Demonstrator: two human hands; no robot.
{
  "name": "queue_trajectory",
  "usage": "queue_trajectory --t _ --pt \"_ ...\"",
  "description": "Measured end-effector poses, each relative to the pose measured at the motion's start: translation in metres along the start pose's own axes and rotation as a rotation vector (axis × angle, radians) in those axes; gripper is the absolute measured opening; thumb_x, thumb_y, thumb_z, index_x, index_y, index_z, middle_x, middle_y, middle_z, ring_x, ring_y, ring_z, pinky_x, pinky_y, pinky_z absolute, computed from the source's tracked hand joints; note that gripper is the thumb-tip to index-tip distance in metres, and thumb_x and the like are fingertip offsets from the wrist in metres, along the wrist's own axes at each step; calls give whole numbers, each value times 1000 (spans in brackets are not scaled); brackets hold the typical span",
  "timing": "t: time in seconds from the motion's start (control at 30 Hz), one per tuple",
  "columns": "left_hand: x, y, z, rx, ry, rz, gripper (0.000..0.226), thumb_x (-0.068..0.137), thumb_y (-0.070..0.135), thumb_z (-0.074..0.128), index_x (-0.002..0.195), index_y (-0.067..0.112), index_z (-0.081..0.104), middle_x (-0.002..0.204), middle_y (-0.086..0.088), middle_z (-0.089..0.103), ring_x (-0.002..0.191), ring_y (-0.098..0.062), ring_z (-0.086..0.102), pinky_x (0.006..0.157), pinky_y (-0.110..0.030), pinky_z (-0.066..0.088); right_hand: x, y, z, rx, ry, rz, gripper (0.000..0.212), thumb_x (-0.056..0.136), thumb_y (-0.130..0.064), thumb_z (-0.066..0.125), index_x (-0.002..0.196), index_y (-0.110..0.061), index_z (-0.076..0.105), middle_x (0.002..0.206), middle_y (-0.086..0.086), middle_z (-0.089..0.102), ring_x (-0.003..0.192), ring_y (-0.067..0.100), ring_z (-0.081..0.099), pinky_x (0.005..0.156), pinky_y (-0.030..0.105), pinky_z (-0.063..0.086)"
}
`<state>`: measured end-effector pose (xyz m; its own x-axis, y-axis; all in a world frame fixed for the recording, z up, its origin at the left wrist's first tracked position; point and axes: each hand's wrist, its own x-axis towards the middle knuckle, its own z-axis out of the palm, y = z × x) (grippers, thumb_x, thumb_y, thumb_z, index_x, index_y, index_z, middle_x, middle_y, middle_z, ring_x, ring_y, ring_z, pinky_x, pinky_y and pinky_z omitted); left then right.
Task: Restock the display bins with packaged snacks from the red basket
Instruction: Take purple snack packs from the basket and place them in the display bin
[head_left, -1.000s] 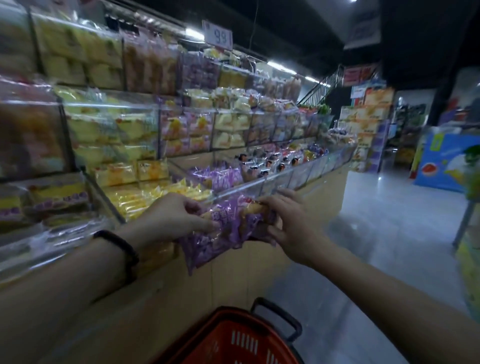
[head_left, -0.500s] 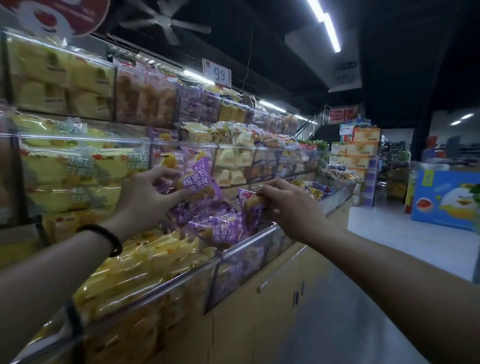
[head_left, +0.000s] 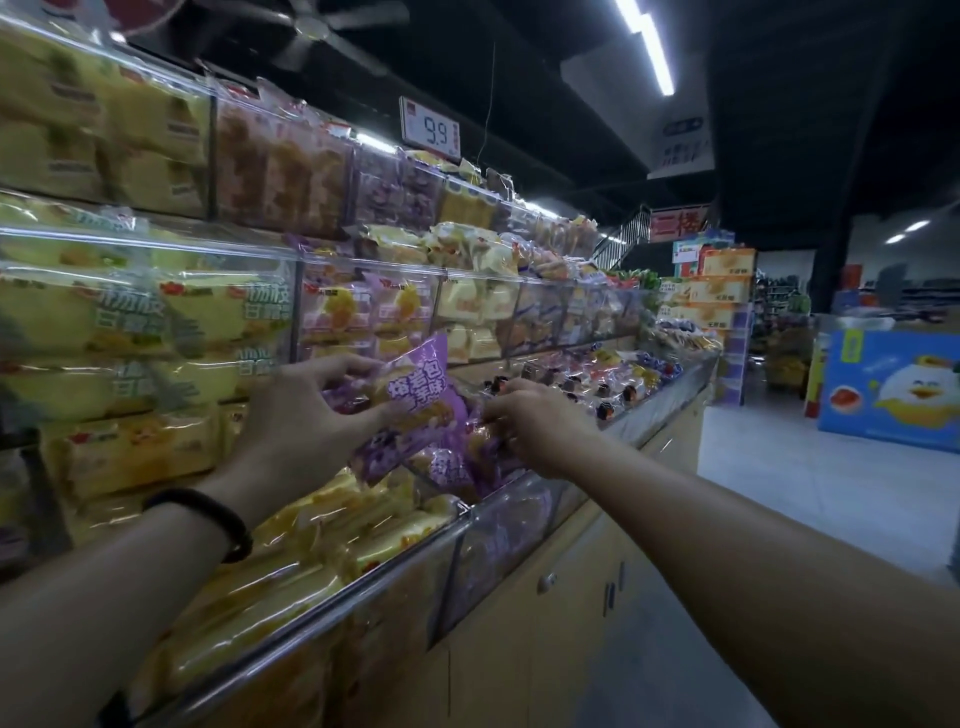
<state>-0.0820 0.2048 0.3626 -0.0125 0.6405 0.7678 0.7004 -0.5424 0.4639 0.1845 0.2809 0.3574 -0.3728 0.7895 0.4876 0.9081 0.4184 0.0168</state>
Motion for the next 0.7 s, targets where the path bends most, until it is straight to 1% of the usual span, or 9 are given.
queue_trajectory --t 0.17,0.27,0.3,0.37,0.43,0.5,0.53,0.6,0.7 --pt "4 -6 3 14 9 -10 49 72 50 89 115 30 78 100 8 71 91 -8 67 61 -13 41 9 9 9 -113 -307 109 16 95 -11 63 106 -20 70 105 4 68 98 26 66 89 43 58" --pt "4 -5 3 -8 7 -3 49 72 50 89 115 31 76 96 12 67 90 -8 66 61 -15 42 9 9 -3 -9 -464 136 28 99 -15 57 125 -20 67 122 9 67 113 30 62 102 46 52" --pt "4 -6 3 -22 2 3 50 71 50 89 116 31 76 96 14 67 92 -9 67 62 -16 45 10 8 -8 40 -443 140 39 100 -18 55 139 -21 61 135 11 63 121 32 59 105 48 50" --pt "5 -6 3 -57 -16 4 52 69 52 89 115 34 74 98 12 69 94 -11 70 63 -18 49 10 4 -20 197 -183 142 50 101 -21 54 151 -22 50 147 10 57 126 29 58 106 49 51" --pt "5 -4 2 -69 -17 10 52 66 54 91 109 34 71 97 10 71 90 -7 70 61 -16 50 7 -9 -35 518 142 90 45 101 -33 60 145 -25 55 137 3 63 116 19 63 99 47 56" --pt "6 2 -1 -63 -21 28 52 63 54 92 103 31 69 94 12 72 84 0 68 55 -8 46 2 -27 -57 715 230 -81 56 92 -48 70 143 -32 55 130 -3 64 111 11 65 94 41 60" --pt "6 7 -3 -70 -29 42 51 62 55 91 102 30 69 93 14 71 83 4 66 52 -8 46 -1 -35 -68 697 209 -167 64 86 -51 76 144 -34 54 131 -4 63 111 9 64 92 37 60" --pt "6 12 -5 -75 -46 79 50 59 57 86 100 35 69 92 18 71 82 7 66 56 -11 47 -3 -49 -82 413 164 -330 69 80 -53 79 142 -33 57 129 -8 64 108 5 62 90 28 58" --pt "6 13 -6 -96 -67 102 48 61 51 91 102 39 70 97 16 75 81 2 72 63 -23 58 1 -58 -87 47 186 -396 55 76 -62 65 125 -36 67 115 -14 69 99 7 62 85 38 58"
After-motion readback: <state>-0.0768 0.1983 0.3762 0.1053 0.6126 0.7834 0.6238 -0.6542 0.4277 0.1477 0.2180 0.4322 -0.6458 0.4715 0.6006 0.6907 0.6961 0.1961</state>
